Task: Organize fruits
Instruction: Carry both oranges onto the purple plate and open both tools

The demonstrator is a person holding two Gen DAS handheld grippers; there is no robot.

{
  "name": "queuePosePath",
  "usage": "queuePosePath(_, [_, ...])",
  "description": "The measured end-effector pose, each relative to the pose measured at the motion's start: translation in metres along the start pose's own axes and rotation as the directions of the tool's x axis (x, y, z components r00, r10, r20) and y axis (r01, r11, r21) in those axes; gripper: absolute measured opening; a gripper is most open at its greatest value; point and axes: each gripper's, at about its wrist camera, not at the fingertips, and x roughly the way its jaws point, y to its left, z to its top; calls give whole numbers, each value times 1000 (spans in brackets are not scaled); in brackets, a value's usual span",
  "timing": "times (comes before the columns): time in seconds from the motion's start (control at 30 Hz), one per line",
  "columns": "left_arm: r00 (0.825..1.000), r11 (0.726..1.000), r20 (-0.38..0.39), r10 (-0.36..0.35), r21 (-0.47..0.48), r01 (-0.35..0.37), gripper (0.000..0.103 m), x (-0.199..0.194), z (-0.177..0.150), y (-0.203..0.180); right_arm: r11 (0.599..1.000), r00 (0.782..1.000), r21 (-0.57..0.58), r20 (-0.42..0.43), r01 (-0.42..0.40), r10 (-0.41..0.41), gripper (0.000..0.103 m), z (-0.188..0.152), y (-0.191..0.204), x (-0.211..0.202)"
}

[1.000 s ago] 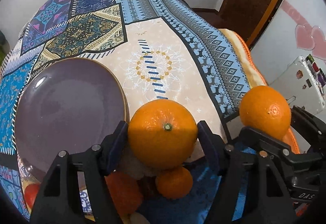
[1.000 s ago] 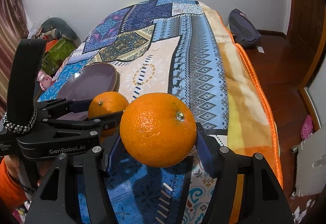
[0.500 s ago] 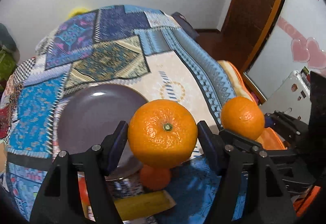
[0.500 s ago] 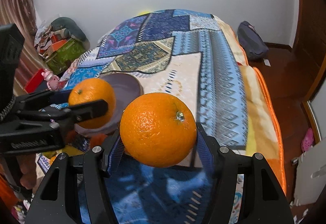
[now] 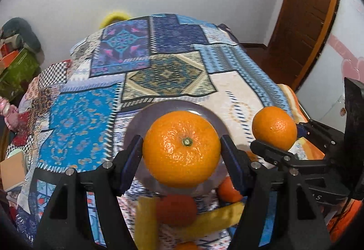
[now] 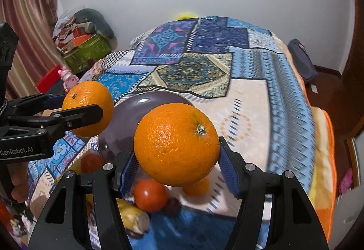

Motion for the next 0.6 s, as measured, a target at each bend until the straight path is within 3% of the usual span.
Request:
queuePosePath(0.3, [999,999,-34,18,-30,-19,68,25,2,33,998,999,-62,-51,-1,-2,61,10,18,39])
queuePosePath(0.6, [996,999,-84,-11,-34,8,68,59,-2,32,994,990,-112,-138,15,-31,61,8,22,69])
